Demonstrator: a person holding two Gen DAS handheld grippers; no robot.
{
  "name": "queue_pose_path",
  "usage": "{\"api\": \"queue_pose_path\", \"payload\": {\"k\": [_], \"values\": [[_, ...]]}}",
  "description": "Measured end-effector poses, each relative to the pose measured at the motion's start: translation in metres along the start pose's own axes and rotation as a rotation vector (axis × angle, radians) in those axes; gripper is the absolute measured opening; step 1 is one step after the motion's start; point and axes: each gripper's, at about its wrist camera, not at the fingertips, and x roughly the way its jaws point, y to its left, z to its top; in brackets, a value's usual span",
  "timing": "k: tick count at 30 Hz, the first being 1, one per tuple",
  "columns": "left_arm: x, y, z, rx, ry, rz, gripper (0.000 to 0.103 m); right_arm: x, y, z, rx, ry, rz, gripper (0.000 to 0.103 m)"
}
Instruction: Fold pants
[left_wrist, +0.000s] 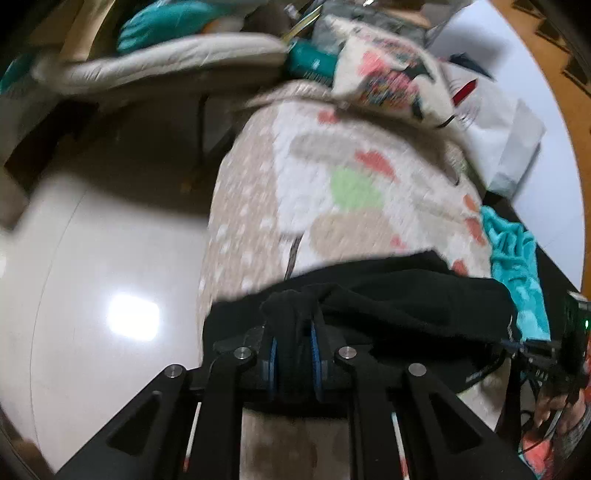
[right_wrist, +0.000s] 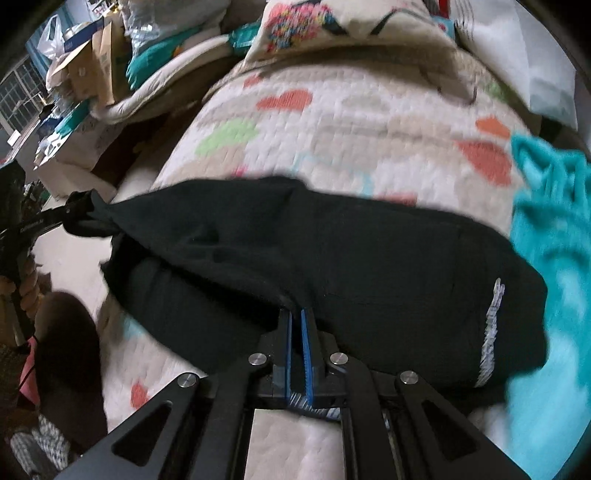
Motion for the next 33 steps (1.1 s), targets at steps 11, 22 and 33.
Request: {"api": "queue_pose_path", "payload": {"k": [11, 22, 33], "values": [[-0.025, 0.013, -0.041, -0.014, 0.111, 0.103, 0.037, 0.021, 0.014, -0.037, 0.021, 0.123, -0.063, 0.046], [-0.036, 0.032, -0.021, -0.083, 0.037, 0.205, 0.04, -0.002, 0.064, 0.004, -0.113, 0.002, -0.032, 0.054], [-0.043, 0.056, -0.024, -0.264, -0.019, 0.154, 0.04, 0.098, 0.17, 0.07, -0.114, -0.038, 0.193, 0.045]]}}
